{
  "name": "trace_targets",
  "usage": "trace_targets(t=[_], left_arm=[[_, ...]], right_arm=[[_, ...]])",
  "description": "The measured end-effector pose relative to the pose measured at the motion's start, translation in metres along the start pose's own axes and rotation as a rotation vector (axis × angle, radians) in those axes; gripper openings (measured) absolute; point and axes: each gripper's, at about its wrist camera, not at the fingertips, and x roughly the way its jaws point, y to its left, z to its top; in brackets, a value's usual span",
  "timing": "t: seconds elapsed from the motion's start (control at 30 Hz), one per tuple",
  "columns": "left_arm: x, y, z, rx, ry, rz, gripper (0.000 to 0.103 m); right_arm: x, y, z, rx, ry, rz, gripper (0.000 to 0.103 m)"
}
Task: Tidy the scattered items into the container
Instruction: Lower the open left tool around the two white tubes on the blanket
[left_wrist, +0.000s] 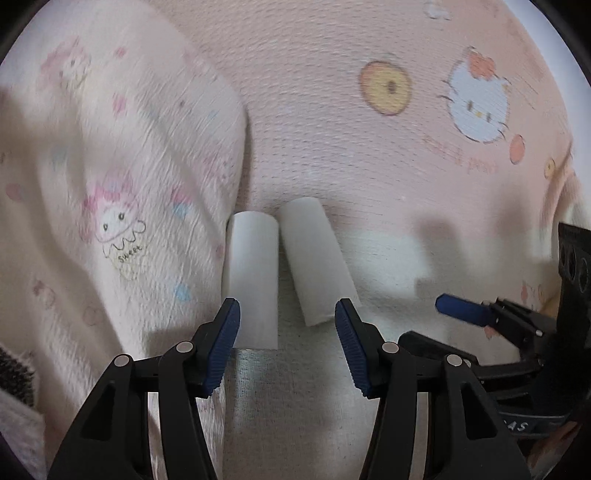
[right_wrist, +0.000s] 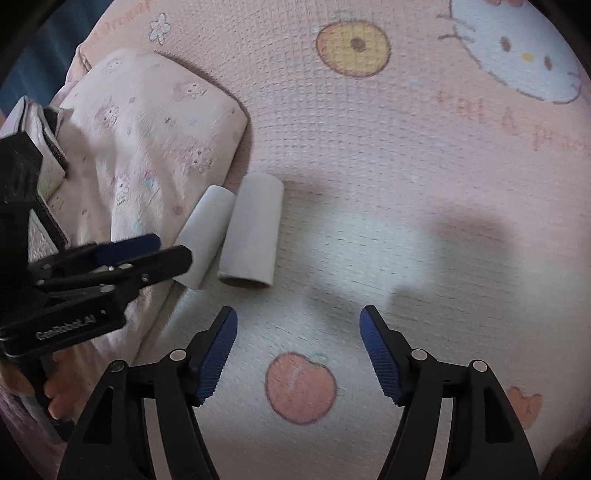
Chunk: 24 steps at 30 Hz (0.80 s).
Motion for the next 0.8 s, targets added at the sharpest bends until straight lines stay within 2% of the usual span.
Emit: trace_targets(t=[0.13,0.3,0.33,0.4,0.47,0.67,0.8], left_arm=[[0.014,0.011,0.004,-0.041,0.023,0.017,0.058],[0.025,0.012,0.006,-0.058,0.033,0.045,0.056],[0.025,0.012,0.005,-0.056,0.026,0.049,0.054],[0.024,0.01,0.003,-0.047,0.016,0.058,0.041],[0.026,0.009,0.003,-0.038,0.017,0.064,0.04],[0.031,0.015,0.007,-0.09,0.033,-0.004,0.04],[0.038,0.012,0.01,-0.106,0.058,-0.051,0.041]], right_arm=[[0.014,0.002,0.004,0.02,0.022,0.067,0.068],[0.022,-0.008,0.007,0.068,-0.025,0.086,0.068],[0.024,-0.013,0.008,0.095,-0.019,0.088,0.068],[0.024,-0.02,0.008,0.132,-0.027,0.109,0.068],[0.024,-0.027,0.009,0.178,-0.028,0.126,0.068],[0.029,-0.038,0.011,0.246,-0.013,0.186,0.068],[0.038,-0.029,0.01,0.257,0.022,0.212,0.067]])
